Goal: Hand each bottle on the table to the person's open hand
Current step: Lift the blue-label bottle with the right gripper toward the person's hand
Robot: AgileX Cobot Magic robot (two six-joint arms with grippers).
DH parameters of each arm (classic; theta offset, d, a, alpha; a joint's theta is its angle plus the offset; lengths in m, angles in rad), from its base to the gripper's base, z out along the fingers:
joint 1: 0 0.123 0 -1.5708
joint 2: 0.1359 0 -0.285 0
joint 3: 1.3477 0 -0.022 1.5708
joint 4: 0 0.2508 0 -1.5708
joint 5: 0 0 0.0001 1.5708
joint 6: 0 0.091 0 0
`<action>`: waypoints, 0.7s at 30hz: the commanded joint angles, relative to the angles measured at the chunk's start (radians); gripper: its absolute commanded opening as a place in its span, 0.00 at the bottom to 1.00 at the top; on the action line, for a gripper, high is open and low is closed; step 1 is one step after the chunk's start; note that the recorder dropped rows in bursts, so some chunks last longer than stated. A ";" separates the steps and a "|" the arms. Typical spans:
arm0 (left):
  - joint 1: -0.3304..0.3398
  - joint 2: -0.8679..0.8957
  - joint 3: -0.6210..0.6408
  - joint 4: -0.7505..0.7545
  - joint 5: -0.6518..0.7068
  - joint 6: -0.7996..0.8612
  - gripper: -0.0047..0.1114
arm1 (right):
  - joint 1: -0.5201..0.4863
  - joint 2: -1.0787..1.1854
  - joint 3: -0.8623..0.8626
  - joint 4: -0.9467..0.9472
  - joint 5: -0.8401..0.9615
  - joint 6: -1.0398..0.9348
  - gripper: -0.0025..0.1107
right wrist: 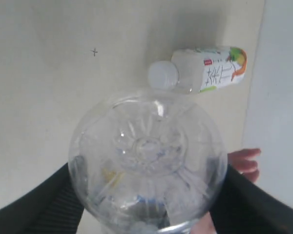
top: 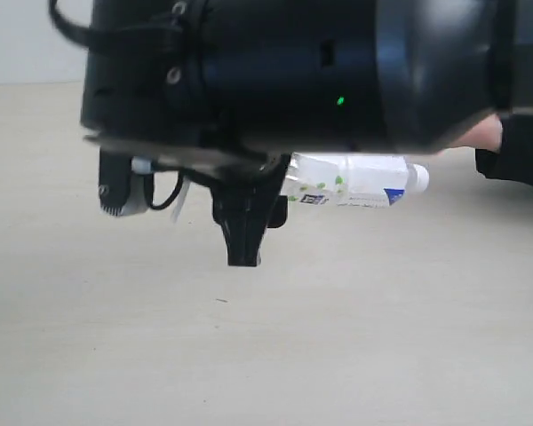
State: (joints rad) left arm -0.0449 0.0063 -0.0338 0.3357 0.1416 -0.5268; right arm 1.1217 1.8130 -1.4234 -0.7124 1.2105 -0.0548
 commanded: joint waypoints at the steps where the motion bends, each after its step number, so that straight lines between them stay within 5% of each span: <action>1: -0.007 -0.006 -0.001 0.001 -0.001 -0.001 0.12 | -0.126 -0.110 -0.010 0.065 0.011 0.079 0.02; 6: -0.007 -0.006 -0.001 0.001 -0.001 -0.001 0.12 | -0.297 -0.184 -0.028 0.142 0.011 0.084 0.02; 13: -0.007 -0.006 -0.001 0.001 -0.001 -0.001 0.12 | -0.649 -0.139 -0.189 0.525 0.011 0.067 0.02; 21: -0.007 -0.006 -0.001 0.001 -0.001 -0.001 0.12 | -0.762 -0.038 -0.238 0.579 0.011 0.066 0.02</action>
State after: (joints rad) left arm -0.0449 0.0063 -0.0338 0.3357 0.1416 -0.5268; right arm 0.3895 1.7416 -1.6405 -0.1433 1.2224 0.0200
